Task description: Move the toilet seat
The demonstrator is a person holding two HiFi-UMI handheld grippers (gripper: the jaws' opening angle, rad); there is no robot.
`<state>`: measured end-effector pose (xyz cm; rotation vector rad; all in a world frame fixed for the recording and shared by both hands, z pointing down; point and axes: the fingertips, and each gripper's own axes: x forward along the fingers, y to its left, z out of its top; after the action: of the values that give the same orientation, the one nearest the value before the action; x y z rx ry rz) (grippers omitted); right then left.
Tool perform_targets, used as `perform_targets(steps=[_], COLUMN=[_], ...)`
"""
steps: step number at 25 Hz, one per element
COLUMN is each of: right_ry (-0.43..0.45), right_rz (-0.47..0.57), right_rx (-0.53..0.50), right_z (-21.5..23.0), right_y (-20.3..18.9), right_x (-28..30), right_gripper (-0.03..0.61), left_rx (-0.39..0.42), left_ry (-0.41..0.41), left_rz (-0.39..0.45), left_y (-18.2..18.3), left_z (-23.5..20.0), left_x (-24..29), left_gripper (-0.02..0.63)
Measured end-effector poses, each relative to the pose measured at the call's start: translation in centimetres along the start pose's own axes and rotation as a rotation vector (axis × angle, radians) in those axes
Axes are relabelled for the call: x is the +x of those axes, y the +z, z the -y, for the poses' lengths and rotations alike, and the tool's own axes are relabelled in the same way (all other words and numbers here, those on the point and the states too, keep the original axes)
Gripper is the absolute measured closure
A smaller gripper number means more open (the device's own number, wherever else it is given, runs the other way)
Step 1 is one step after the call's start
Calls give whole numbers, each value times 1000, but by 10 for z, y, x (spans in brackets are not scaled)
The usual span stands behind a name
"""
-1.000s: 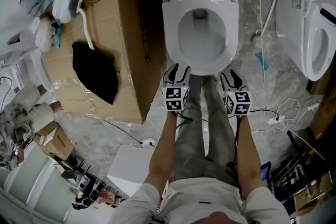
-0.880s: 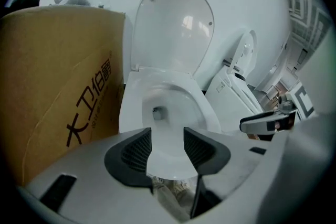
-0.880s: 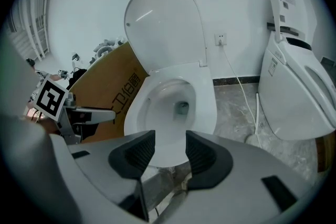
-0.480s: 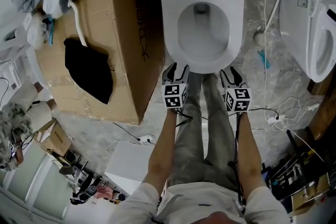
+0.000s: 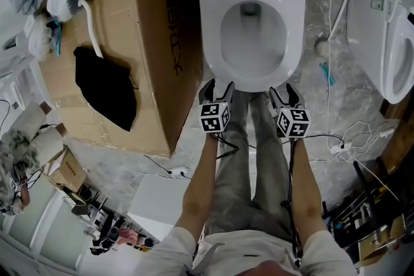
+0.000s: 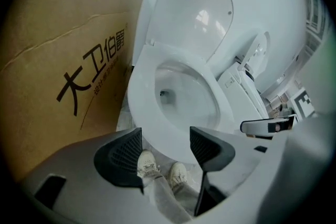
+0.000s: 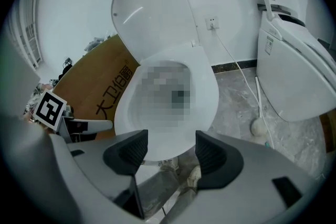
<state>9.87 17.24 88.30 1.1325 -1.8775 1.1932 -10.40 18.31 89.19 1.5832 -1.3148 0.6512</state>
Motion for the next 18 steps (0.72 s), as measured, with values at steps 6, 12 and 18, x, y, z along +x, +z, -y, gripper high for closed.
perform_targets(steps=[6, 12, 18], right_ry=[-5, 10, 16], right_rz=[5, 5, 4], right_rx=[75, 216, 297], right_z=[7, 16, 23], right_y=[-6, -15, -21], right_x=[12, 27, 41], right_gripper=[272, 231, 222], left_rx=[-36, -63, -61], left_ry=[-7, -6, -16], left_rz=[-5, -14, -44], left_y=[-5, -10, -17], left_z=[-6, -9, -6], left_x=[11, 20, 33], left_gripper=[312, 283, 272])
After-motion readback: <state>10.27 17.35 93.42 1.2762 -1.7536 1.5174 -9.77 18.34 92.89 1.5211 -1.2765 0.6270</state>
